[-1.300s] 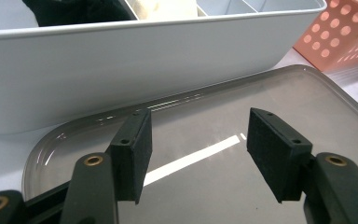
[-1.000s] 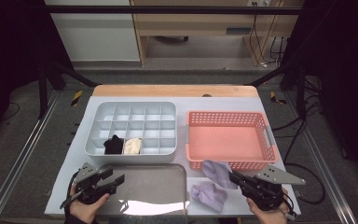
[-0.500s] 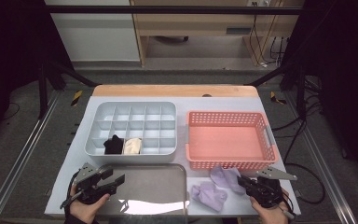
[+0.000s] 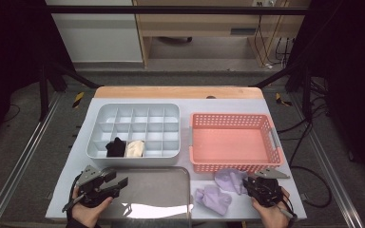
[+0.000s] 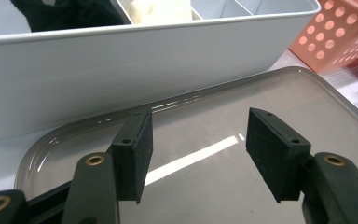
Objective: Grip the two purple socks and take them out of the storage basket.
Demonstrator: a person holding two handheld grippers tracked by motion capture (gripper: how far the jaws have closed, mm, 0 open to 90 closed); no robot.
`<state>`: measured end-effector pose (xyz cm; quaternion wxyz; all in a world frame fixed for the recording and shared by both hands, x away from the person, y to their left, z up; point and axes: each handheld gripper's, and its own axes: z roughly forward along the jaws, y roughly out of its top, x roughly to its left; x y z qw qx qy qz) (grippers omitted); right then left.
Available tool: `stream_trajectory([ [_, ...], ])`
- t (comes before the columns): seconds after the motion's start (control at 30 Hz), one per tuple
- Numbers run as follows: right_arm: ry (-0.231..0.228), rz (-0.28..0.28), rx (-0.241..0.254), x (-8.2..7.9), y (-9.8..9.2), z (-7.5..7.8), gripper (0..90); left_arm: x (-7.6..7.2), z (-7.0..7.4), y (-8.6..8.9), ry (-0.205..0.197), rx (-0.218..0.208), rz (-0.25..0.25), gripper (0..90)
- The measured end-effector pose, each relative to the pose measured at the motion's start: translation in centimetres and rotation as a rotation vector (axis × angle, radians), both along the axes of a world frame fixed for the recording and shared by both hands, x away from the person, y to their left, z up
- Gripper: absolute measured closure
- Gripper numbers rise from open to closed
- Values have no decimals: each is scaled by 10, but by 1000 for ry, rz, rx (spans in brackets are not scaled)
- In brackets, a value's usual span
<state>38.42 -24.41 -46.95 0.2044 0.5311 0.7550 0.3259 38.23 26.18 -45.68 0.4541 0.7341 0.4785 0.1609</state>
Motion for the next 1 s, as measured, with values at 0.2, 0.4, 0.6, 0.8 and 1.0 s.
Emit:
stream_trajectory([
  [0.2,-88,-10,36,-7,-1,17,635,0,2,-2,-6,-3,-6,405],
  [0.4,-164,31,74,-18,9,35,611,-2,6,-4,-18,-10,-14,405],
  [0.6,-135,200,134,-24,46,37,633,-4,10,-8,-23,-22,-31,410],
  [0.8,-89,287,143,-20,71,28,652,-7,14,-9,-30,-41,-31,432],
  [1.0,-72,355,157,-24,90,27,666,-10,17,-9,-35,-54,-31,451],
])
